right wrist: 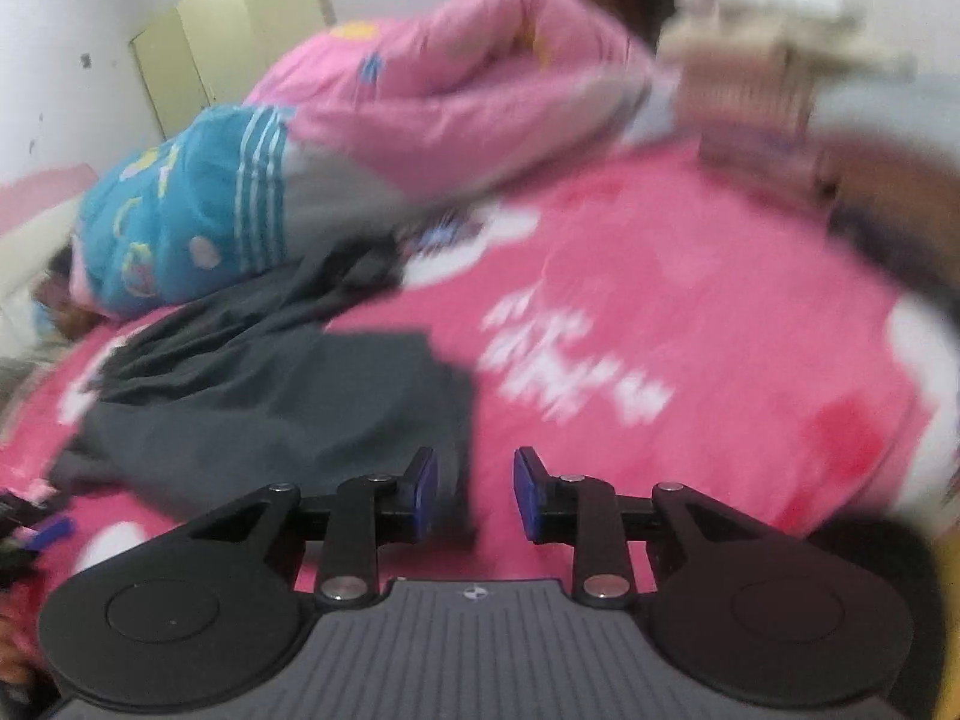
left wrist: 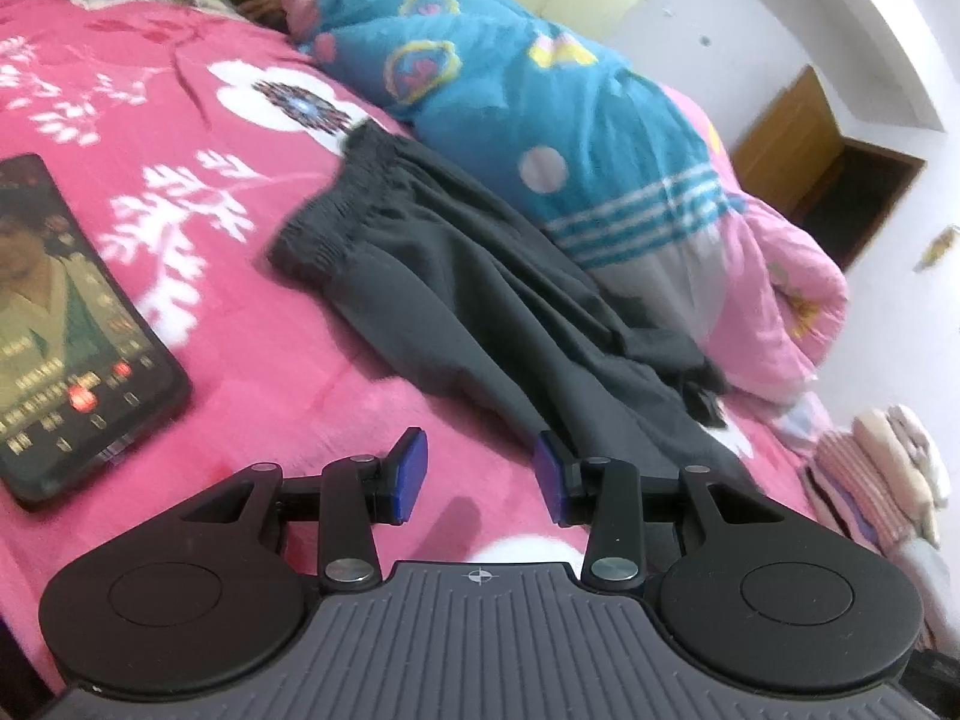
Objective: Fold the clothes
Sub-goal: 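Grasp the waistband with the left tool while the right tool moves to the waistband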
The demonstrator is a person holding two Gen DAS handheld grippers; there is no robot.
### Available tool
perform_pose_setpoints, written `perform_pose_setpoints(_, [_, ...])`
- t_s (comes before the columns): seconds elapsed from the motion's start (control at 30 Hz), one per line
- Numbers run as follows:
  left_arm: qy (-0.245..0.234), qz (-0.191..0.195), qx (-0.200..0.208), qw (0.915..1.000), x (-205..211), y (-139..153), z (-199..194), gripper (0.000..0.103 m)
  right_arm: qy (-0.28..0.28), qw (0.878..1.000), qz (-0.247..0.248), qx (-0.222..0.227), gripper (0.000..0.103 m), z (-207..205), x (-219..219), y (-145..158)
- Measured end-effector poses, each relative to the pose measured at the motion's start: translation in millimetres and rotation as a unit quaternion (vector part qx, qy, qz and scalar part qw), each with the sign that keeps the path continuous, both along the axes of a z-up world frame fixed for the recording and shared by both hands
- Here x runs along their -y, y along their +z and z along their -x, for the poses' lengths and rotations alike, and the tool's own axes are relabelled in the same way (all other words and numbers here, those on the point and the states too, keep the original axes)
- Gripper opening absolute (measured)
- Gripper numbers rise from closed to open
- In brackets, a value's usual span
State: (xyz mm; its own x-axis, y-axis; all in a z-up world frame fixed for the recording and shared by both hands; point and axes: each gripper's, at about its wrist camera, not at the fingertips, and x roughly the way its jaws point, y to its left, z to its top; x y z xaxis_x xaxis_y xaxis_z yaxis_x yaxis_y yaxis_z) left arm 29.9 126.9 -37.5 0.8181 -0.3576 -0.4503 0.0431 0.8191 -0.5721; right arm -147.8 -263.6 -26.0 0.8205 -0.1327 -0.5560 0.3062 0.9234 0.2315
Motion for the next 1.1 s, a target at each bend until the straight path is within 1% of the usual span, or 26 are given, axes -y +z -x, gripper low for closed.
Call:
perform_pose_setpoints(0.07, [0.025,0.002,-0.008,0.9996,-4.6,2.7,-7.1,0.039,0.012,1.000,0.000,0.016,0.030,-0.8,-3.2,3.8])
perform_pose_setpoints(0.13, [0.047,0.013,-0.018,0.9987,-10.4,4.6,-16.8,0.039,0.030,0.999,0.004,0.034,0.030,-2.6,-12.1,6.0])
perform_pose_setpoints(0.2, [0.068,0.027,-0.034,0.9967,-15.2,5.0,-31.4,0.039,0.050,0.997,0.025,0.052,0.030,-6.0,-24.9,6.6])
perform_pose_setpoints(0.33, [0.072,0.043,-0.070,0.9940,-19.2,-0.2,-63.9,0.041,0.088,0.991,0.074,0.068,0.030,-14.9,-53.8,4.1])
perform_pose_setpoints(0.37, [0.074,0.044,-0.072,0.9936,-17.5,-1.5,-69.8,0.039,0.094,0.990,0.082,0.068,0.030,-15.9,-59.3,3.1])
perform_pose_setpoints(0.4, [0.076,0.035,-0.072,0.9939,-14.9,-0.9,-72.6,0.038,0.097,0.989,0.086,0.066,0.030,-16.9,-62.7,0.3])
perform_pose_setpoints(0.43, [0.078,0.026,-0.071,0.9941,-12.3,-0.3,-75.3,0.027,0.099,0.989,0.088,0.064,0.031,-18.0,-65.8,-2.7])
perform_pose_setpoints(0.47, [0.079,0.017,-0.071,0.9942,-9.6,0.4,-78.0,0.009,0.101,0.989,0.087,0.062,0.031,-19.1,-66.8,-5.6])
perform_pose_setpoints(0.53, [0.082,0.005,-0.073,0.9940,-8.6,6.5,-78.2,0.002,0.104,0.990,0.072,0.055,0.031,-21.2,-65.9,-12.0])
perform_pose_setpoints(0.67, [0.094,-0.024,-0.048,0.9941,-19.4,36.0,-64.3,0.001,0.117,0.990,0.057,0.048,0.031,-25.4,-62.4,-21.5])
perform_pose_setpoints(0.77, [0.102,-0.034,-0.047,0.9931,-34.0,51.8,-57.6,0.001,0.142,0.985,0.077,0.052,0.031,-29.3,-67.7,-24.9])
perform_pose_setpoints(0.8, [0.104,-0.044,-0.050,0.9923,-38.1,54.4,-57.6,0.001,0.150,0.984,0.084,0.053,0.031,-30.6,-69.5,-26.0])
perform_pose_setpoints(0.87, [0.112,-0.062,-0.068,0.9895,-42.5,51.6,-63.9,0.001,0.167,0.979,0.098,0.056,0.031,-33.2,-73.1,-28.2])
perform_pose_setpoints(0.9, [0.112,-0.064,-0.080,0.9884,-45.4,48.1,-66.4,0.001,0.176,0.977,0.105,0.057,0.031,-34.0,-76.6,-28.6])
perform_pose_setpoints(1.0, [0.101,-0.076,-0.119,0.9848,-49.5,33.5,-71.2,0.001,0.217,0.966,0.125,0.065,0.031,-34.3,-90.9,-27.3])
perform_pose_setpoints(1.03, [0.098,-0.079,-0.127,0.9838,-49.4,29.9,-71.8,0.001,0.232,0.961,0.131,0.069,0.032,-33.9,-95.7,-26.8])
perform_pose_setpoints(1.07, [0.096,-0.082,-0.130,0.9834,-49.8,28.2,-71.0,0.002,0.250,0.955,0.140,0.071,0.036,-32.4,-101.8,-26.6])
perform_pose_setpoints(1.1, [0.095,-0.084,-0.133,0.9829,-50.3,26.5,-70.2,0.003,0.265,0.949,0.151,0.072,0.038,-30.6,-107.9,-26.8])
